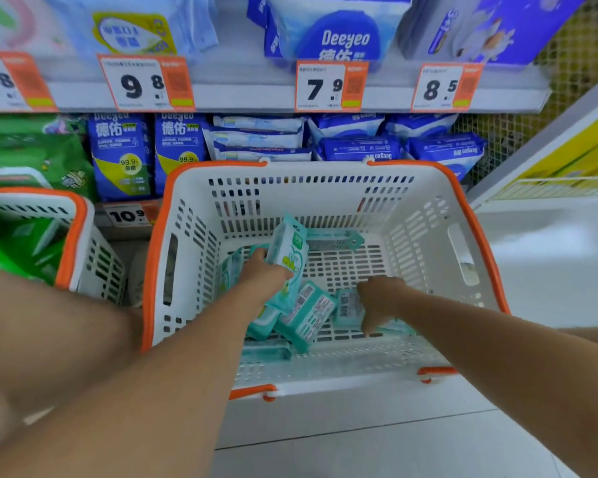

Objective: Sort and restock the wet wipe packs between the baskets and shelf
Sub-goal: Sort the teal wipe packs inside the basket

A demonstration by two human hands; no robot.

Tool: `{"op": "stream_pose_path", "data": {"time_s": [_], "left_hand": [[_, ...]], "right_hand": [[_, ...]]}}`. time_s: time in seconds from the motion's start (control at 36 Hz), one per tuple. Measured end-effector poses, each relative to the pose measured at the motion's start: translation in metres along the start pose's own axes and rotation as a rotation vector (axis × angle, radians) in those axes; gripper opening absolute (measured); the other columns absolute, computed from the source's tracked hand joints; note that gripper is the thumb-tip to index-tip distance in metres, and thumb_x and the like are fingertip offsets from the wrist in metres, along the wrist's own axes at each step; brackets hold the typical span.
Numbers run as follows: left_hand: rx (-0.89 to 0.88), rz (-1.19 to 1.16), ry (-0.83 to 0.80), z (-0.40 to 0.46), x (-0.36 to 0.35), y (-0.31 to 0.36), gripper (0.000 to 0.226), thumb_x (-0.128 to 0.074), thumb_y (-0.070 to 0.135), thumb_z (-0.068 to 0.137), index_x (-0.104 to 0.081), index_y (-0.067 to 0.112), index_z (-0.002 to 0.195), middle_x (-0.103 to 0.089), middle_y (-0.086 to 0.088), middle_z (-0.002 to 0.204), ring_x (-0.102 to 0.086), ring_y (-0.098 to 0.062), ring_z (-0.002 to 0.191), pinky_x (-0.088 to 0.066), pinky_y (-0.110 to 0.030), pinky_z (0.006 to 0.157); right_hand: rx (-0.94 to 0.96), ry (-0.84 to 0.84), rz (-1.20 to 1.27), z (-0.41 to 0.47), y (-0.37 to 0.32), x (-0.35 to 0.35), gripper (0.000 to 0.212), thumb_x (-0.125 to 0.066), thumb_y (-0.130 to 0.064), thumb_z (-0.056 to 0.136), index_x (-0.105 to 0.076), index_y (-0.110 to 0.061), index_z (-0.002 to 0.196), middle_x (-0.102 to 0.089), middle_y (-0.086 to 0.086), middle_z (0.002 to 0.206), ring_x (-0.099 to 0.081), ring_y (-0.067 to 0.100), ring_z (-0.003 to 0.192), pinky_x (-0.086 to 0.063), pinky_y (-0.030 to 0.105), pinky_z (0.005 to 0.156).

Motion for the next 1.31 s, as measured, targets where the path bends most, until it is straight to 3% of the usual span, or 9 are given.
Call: {"op": "stream_pose_path", "data": {"time_s": [0.08, 0.22, 0.44, 0.61, 0.78, 0.89, 1.06, 1.17, 1.31], "left_hand": [[-0.061, -0.001, 0.03, 0.001, 0.003, 0.007, 0.042, -0.069, 0.013, 0.089, -0.047, 0.019, 0.124, -0.06, -0.004, 0.112, -0.062, -0.023, 0.088, -0.046, -0.026, 0.058], [-0.209, -0.017, -0.022, -0.006, -0.002, 0.029, 0.032, -0.063, 0.01, 0.093, -0.049, 0.028, 0.116, -0.062, 0.003, 0.108, -0.063, -0.019, 0.091, -0.054, -0.03, 0.07], [-0.07, -0.19, -0.345, -0.026, -0.026, 0.025, 0.058, -0.06, 0.071, 0.076, -0.072, 0.028, 0.112, -0.076, -0.003, 0.105, -0.074, -0.023, 0.092, -0.055, -0.038, 0.089], [-0.029, -0.181, -0.202, -0.019, -0.017, 0.014, 0.036, -0.084, 0.042, 0.07, -0.069, 0.024, 0.097, -0.076, 0.003, 0.088, -0.073, -0.016, 0.08, -0.056, -0.029, 0.075], [0.068, -0.402, 0.072, -0.006, 0.009, 0.001, 0.068, -0.088, 0.052, 0.06, -0.064, 0.018, 0.113, -0.073, -0.003, 0.104, -0.072, -0.023, 0.089, -0.058, -0.042, 0.086], [0.115, -0.485, 0.111, -0.002, 0.01, -0.004, 0.051, -0.086, 0.045, 0.068, -0.064, 0.017, 0.105, -0.074, -0.004, 0.1, -0.072, -0.025, 0.087, -0.059, -0.046, 0.084], [0.2, -0.582, 0.117, 0.003, 0.008, -0.022, 0.046, -0.088, 0.037, 0.069, -0.069, 0.016, 0.106, -0.076, -0.007, 0.096, -0.074, -0.028, 0.082, -0.06, -0.053, 0.076], [0.232, -0.681, 0.123, 0.006, 0.006, -0.027, 0.044, -0.087, 0.026, 0.07, -0.069, 0.012, 0.108, -0.075, -0.011, 0.098, -0.074, -0.031, 0.081, -0.059, -0.056, 0.073], [0.199, -0.699, 0.079, -0.006, 0.007, -0.002, 0.053, -0.088, 0.018, 0.064, -0.066, 0.008, 0.111, -0.074, -0.015, 0.098, -0.073, -0.033, 0.079, -0.059, -0.058, 0.07]], "right_hand": [[0.032, -0.312, 0.395, -0.02, 0.013, 0.017, 0.058, -0.074, -0.05, 0.071, -0.061, -0.018, 0.116, -0.065, 0.001, 0.104, -0.067, 0.021, 0.087, -0.059, 0.034, 0.064], [0.133, -0.67, 1.086, -0.061, 0.003, 0.061, 0.064, -0.064, -0.046, 0.074, -0.062, -0.002, 0.12, -0.066, 0.02, 0.102, -0.065, 0.036, 0.09, -0.059, 0.052, 0.075], [0.244, -0.693, 1.405, -0.073, -0.019, 0.083, 0.054, -0.055, -0.054, 0.089, -0.071, -0.008, 0.112, -0.07, 0.021, 0.104, -0.067, 0.034, 0.082, -0.056, 0.036, 0.064], [0.058, -0.4, 1.826, -0.032, -0.005, 0.073, 0.069, -0.038, -0.062, 0.099, -0.069, -0.001, 0.105, -0.071, 0.021, 0.101, -0.073, 0.027, 0.068, -0.06, 0.031, 0.051], [-0.195, 0.465, 0.833, 0.006, 0.053, 0.096, 0.058, -0.079, -0.028, 0.083, -0.053, -0.015, 0.133, -0.05, 0.012, 0.129, -0.061, 0.032, 0.106, -0.057, 0.045, 0.089], [-0.119, 0.503, 0.673, 0.021, 0.029, 0.102, 0.074, -0.081, -0.026, 0.079, -0.042, -0.022, 0.142, -0.045, 0.008, 0.138, -0.05, 0.033, 0.121, -0.051, 0.045, 0.097], [-0.207, 0.437, 0.495, 0.034, 0.007, 0.094, 0.015, -0.064, -0.016, 0.09, -0.06, -0.012, 0.104, -0.06, 0.004, 0.093, -0.058, 0.022, 0.079, -0.05, 0.033, 0.065], [-0.166, 0.335, 0.767, 0.032, 0.007, 0.085, 0.019, -0.065, -0.022, 0.091, -0.068, -0.005, 0.099, -0.067, 0.008, 0.091, -0.059, 0.016, 0.068, -0.046, 0.025, 0.052], [-0.028, 0.345, 1.202, -0.023, 0.034, 0.131, 0.023, -0.072, -0.012, 0.083, -0.073, 0.003, 0.101, -0.071, 0.018, 0.11, -0.067, 0.032, 0.097, -0.057, 0.043, 0.091]]}}
Point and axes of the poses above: each hand's wrist, its own z-axis towards the middle knuckle, its own x-axis out of the back of the hand, y = z × x, the point moved 9 cm from there along z, towards the middle knuckle
